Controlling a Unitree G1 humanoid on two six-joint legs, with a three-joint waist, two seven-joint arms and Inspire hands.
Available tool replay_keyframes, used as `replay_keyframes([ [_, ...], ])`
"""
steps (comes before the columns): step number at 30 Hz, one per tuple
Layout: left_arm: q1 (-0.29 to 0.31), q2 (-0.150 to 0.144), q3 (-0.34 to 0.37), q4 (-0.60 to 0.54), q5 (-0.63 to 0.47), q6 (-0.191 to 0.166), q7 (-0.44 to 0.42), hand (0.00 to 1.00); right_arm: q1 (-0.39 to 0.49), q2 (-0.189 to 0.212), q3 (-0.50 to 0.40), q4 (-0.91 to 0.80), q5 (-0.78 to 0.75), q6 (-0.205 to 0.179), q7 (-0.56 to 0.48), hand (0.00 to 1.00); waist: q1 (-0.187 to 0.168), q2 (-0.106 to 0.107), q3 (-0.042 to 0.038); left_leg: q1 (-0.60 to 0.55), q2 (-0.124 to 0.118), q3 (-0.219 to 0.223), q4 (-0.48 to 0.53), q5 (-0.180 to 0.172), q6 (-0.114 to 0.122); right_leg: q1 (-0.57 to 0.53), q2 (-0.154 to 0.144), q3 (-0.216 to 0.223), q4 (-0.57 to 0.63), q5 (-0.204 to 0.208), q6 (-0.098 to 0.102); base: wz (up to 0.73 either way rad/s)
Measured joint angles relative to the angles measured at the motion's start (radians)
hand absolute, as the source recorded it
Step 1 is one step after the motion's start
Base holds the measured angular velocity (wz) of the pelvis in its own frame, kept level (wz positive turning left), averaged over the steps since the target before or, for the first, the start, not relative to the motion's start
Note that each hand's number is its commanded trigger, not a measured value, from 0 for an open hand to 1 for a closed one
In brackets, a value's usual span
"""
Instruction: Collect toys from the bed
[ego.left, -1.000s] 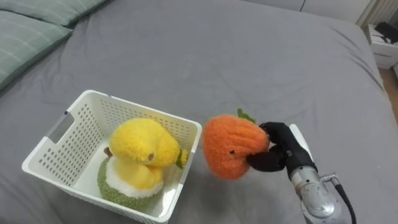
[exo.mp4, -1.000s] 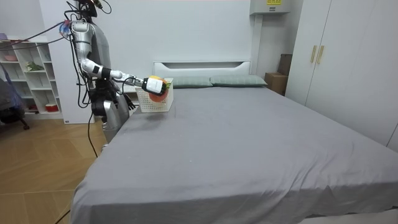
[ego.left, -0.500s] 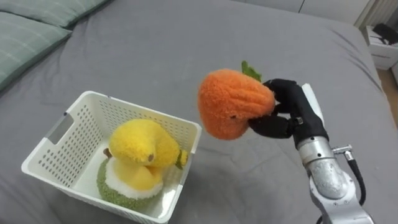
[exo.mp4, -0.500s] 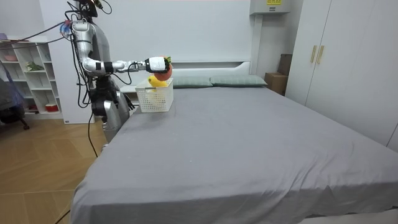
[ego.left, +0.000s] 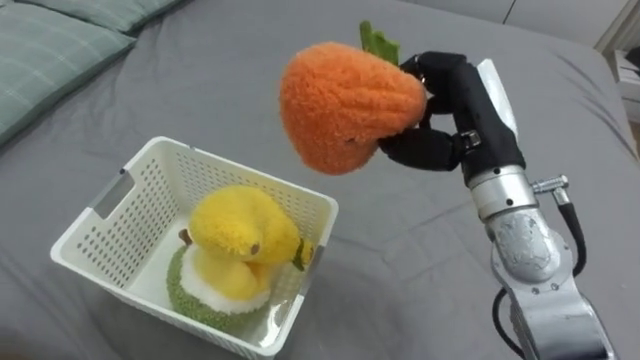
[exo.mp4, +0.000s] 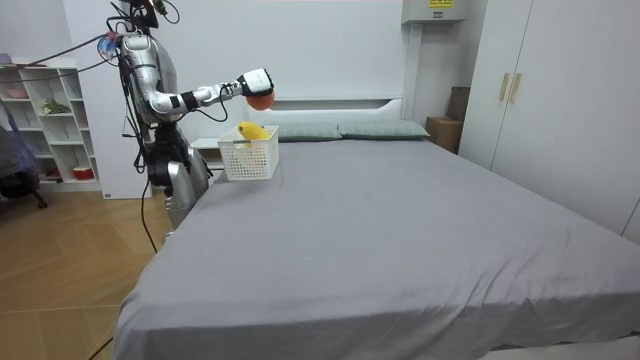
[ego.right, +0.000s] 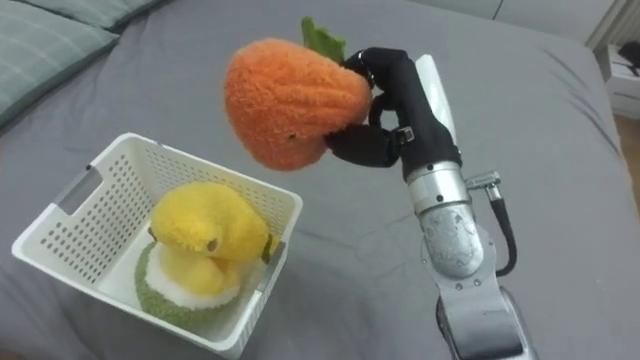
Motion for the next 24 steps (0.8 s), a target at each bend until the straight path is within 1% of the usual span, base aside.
replay_keyframes([
  [1, -0.001, 0.001, -0.001, 0.008, 0.0, 0.004, 0.0, 0.0, -0.003, 0.001, 0.009, 0.0, -0.001, 0.003, 0.0, 1.0, 0.0, 0.0, 0.0, 0.0, 0.0, -0.001, 0.0, 0.0, 0.0, 0.001, 0.0, -0.002, 0.0, 0.0, 0.0, 0.04],
  [3, 0.001, 0.001, -0.001, 0.01, 0.0, 0.02, -0.001, 0.0, -0.004, 0.013, 0.038, -0.029, -0.007, 0.027, 0.018, 1.0, 0.005, 0.0, 0.002, -0.001, 0.0, -0.002, 0.001, 0.0, 0.0, 0.001, 0.0, -0.003, 0.0, 0.0, 0.0, 0.0],
  [4, 0.001, 0.001, -0.001, 0.01, 0.0, 0.024, -0.001, 0.0, -0.006, 0.016, 0.047, -0.035, -0.009, 0.03, 0.023, 1.0, 0.006, 0.0, 0.0026, -0.001, 0.0, -0.002, 0.001, 0.0, 0.0, 0.001, 0.0, -0.003, 0.0, 0.0, 0.0, 0.0],
  [6, -0.001, 0.003, -0.001, 0.01, 0.002, 0.036, -0.002, 0.0, -0.019, 0.036, 0.072, -0.04, -0.01, 0.031, 0.04, 1.0, 0.009, 0.0, 0.0031, -0.001, 0.0, -0.003, 0.001, 0.0, 0.0, 0.001, 0.0, -0.002, 0.0, 0.0, 0.0, 0.0],
  [7, -0.001, 0.004, -0.001, 0.01, 0.004, 0.037, -0.002, 0.0, -0.024, 0.041, 0.088, -0.042, -0.01, 0.032, 0.043, 1.0, 0.017, -0.001, 0.0038, -0.001, 0.0, -0.003, 0.001, 0.0, 0.0, 0.001, 0.0, -0.002, 0.0, 0.0, 0.0, 0.0],
  [9, -0.005, 0.004, -0.004, 0.01, 0.013, 0.041, -0.002, 0.0, -0.03, 0.047, 0.103, -0.048, -0.005, 0.041, 0.053, 1.0, 0.032, -0.003, 0.0047, -0.002, 0.0, -0.003, 0.001, 0.0, 0.0, -0.001, 0.0, 0.002, 0.0, 0.0, 0.0, 0.0],
  [10, -0.01, 0.004, -0.013, 0.009, 0.013, 0.049, -0.002, 0.0, -0.042, 0.047, 0.114, -0.048, -0.003, 0.05, 0.058, 1.0, 0.037, -0.004, 0.0053, -0.005, -0.001, -0.005, 0.003, 0.0, 0.0, -0.002, 0.0, 0.001, 0.0, 0.0, 0.0, 0.0],
  [12, -0.02, 0.003, -0.022, 0.008, 0.016, 0.06, -0.006, 0.0, -0.067, 0.047, 0.131, -0.047, 0.0, 0.063, 0.07, 1.0, 0.037, -0.008, 0.0073, -0.009, -0.001, -0.012, 0.008, 0.0, 0.0, -0.003, -0.001, -0.007, 0.0, 0.0, 0.0, 0.09],
  [13, -0.023, 0.003, -0.023, 0.008, 0.019, 0.061, -0.007, 0.0, -0.072, 0.048, 0.132, -0.047, 0.0, 0.063, 0.075, 0.95, 0.038, -0.009, 0.0077, -0.011, -0.002, -0.014, 0.009, 0.0, 0.0, -0.003, -0.001, -0.008, 0.0, 0.0, 0.0, 0.13],
  [14, -0.028, 0.003, -0.023, 0.005, 0.02, 0.064, -0.007, 0.0, -0.083, 0.049, 0.138, -0.047, 0.001, 0.063, 0.078, 0.58, 0.04, -0.011, 0.0071, -0.015, -0.003, -0.019, 0.013, 0.0, 0.0, -0.003, -0.001, -0.01, 0.0, 0.0, 0.0, 0.13],
  [15, -0.034, 0.003, -0.023, 0.004, 0.02, 0.069, -0.008, 0.0, -0.092, 0.049, 0.145, -0.046, -0.001, 0.066, 0.08, 0.33, 0.04, -0.011, 0.007, -0.017, -0.003, -0.024, 0.014, 0.0, 0.0, -0.002, -0.001, -0.012, 0.0, 0.0, 0.0, 0.12],
  [16, -0.036, 0.003, -0.023, 0.003, 0.02, 0.073, -0.008, 0.0, -0.096, 0.05, 0.149, -0.046, -0.001, 0.07, 0.083, 0.25, 0.04, -0.011, 0.007, -0.017, -0.004, -0.026, 0.014, 0.0, 0.0, -0.002, -0.001, -0.012, 0.0, 0.0, 0.0, 0.08],
  [17, -0.037, 0.003, -0.023, 0.001, 0.02, 0.075, -0.008, 0.0, -0.102, 0.05, 0.161, -0.047, -0.001, 0.079, 0.086, 0.02, 0.041, -0.012, 0.0067, -0.017, -0.004, -0.027, 0.014, 0.0, 0.0, -0.002, -0.001, -0.013, 0.0, 0.0, 0.0, 0.04],
  [18, -0.037, 0.003, -0.023, -0.002, 0.021, 0.076, -0.008, 0.0, -0.103, 0.05, 0.173, -0.047, -0.001, 0.087, 0.091, 0.0, 0.042, -0.012, 0.0066, -0.018, -0.004, -0.029, 0.014, 0.0, 0.0, -0.002, -0.001, -0.014, 0.0, 0.0, 0.0, 0.04],
  [21, -0.038, 0.003, -0.022, -0.005, 0.043, 0.084, -0.008, 0.0, -0.103, 0.049, 0.195, -0.043, -0.021, 0.107, 0.109, 0.0, 0.047, -0.012, 0.0067, -0.02, -0.005, -0.032, 0.015, 0.0, 0.0, -0.001, -0.001, -0.023, 0.0, 0.0, 0.0, 0.03],
  [24, -0.037, 0.002, -0.023, -0.013, 0.043, 0.097, -0.008, 0.0, -0.103, 0.049, 0.21, -0.013, -0.038, 0.113, 0.112, 0.0, 0.059, -0.012, 0.007, -0.023, -0.005, -0.033, 0.015, 0.0, 0.0, -0.003, -0.002, -0.024, 0.0, 0.0, 0.0, 0.0],
])
